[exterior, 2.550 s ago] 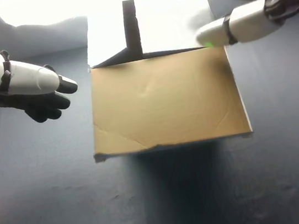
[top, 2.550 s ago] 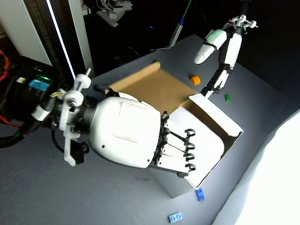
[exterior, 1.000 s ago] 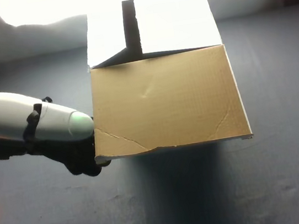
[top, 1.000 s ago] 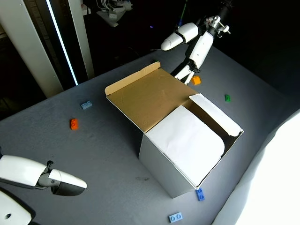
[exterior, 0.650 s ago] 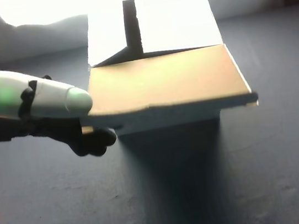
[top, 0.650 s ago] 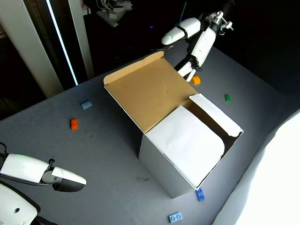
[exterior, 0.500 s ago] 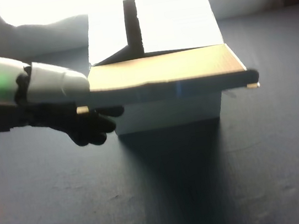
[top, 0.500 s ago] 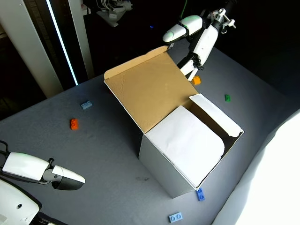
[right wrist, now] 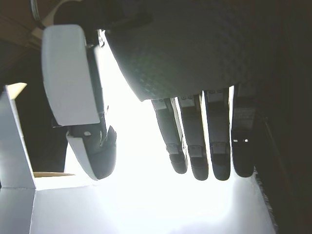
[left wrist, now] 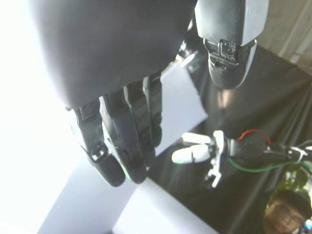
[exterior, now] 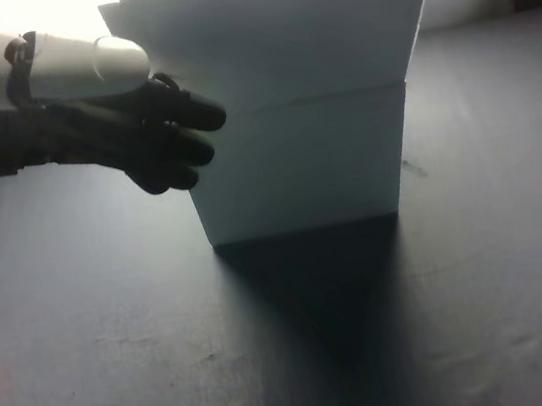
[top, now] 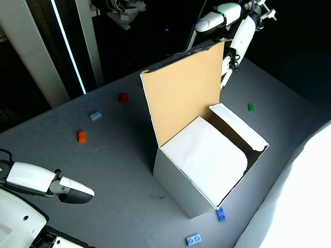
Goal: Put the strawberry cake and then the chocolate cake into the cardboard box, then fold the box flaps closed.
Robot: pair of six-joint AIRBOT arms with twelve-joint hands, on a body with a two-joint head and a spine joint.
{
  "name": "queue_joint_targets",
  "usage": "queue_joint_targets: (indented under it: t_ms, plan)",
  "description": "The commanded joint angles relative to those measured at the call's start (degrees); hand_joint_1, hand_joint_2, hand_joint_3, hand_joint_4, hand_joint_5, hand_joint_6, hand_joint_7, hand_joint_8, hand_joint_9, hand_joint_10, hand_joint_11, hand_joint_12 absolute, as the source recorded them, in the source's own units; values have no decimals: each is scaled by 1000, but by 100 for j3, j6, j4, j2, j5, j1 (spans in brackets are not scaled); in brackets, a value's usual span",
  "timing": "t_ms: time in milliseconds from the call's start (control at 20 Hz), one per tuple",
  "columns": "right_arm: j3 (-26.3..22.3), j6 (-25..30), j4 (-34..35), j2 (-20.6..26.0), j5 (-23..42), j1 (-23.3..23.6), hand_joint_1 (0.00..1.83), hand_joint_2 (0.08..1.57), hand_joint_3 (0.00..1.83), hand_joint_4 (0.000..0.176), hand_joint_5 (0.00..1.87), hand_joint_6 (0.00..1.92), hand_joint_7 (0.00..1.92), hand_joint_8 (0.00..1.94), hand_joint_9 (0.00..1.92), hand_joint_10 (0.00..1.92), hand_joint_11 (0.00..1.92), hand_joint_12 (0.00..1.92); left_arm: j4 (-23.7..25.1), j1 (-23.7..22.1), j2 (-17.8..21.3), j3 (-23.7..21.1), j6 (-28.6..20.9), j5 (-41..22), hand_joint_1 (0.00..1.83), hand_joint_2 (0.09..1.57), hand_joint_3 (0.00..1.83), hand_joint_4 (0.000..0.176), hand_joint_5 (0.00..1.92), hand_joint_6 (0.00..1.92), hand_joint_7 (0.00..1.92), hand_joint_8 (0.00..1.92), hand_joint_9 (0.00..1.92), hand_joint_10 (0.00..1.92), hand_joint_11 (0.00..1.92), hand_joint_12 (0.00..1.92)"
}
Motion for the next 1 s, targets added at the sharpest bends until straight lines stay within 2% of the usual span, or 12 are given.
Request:
queue_joint_targets:
  t_ms: [0, 400, 500, 600, 800, 950]
  plan:
    - [5, -1, 13, 110, 652, 15, 277, 1217, 1, 0, 265, 7, 324, 2, 304, 120, 0, 1103, -462, -89, 15, 41, -56, 84, 169, 1155, 0, 14, 331, 1, 431, 0, 504, 0, 50, 1099]
    - [-35, -9, 7, 123, 651, -10, 312, 1206, 0, 0, 291, 12, 316, 7, 296, 97, 0, 1074, -1267, -323, -70, 112, 512, 1219, 136, 1160, 1, 17, 335, 4, 423, 0, 479, 0, 31, 1120]
    - [-47, -12, 3, 123, 652, -21, 298, 1205, 0, 0, 286, 9, 329, 11, 300, 97, 0, 1079, -1550, -348, -104, 106, 858, 1329, 150, 1159, 0, 16, 341, 5, 435, 5, 479, 1, 32, 1117]
    - [-61, -13, -2, 123, 652, -29, 262, 1207, 0, 0, 309, 16, 354, 13, 312, 98, 0, 1046, -1720, -396, -163, 129, 1170, 1391, 182, 1151, 0, 26, 322, 0, 452, 8, 497, 8, 37, 1119]
    - [-78, -18, -9, 123, 654, -40, 260, 1211, 2, 0, 265, 0, 349, 1, 293, 82, 0, 996, -2233, -400, -250, 169, 1958, 1630, 167, 1153, 0, 19, 315, 0, 456, 1, 497, 2, 61, 1089]
    - [-81, -20, -12, 123, 654, -47, 249, 1215, 2, 0, 262, 13, 316, 3, 290, 76, 0, 1025, -2296, -360, -369, 258, 2443, 1632, 155, 1150, 0, 14, 324, 2, 445, 0, 506, 2, 86, 1063]
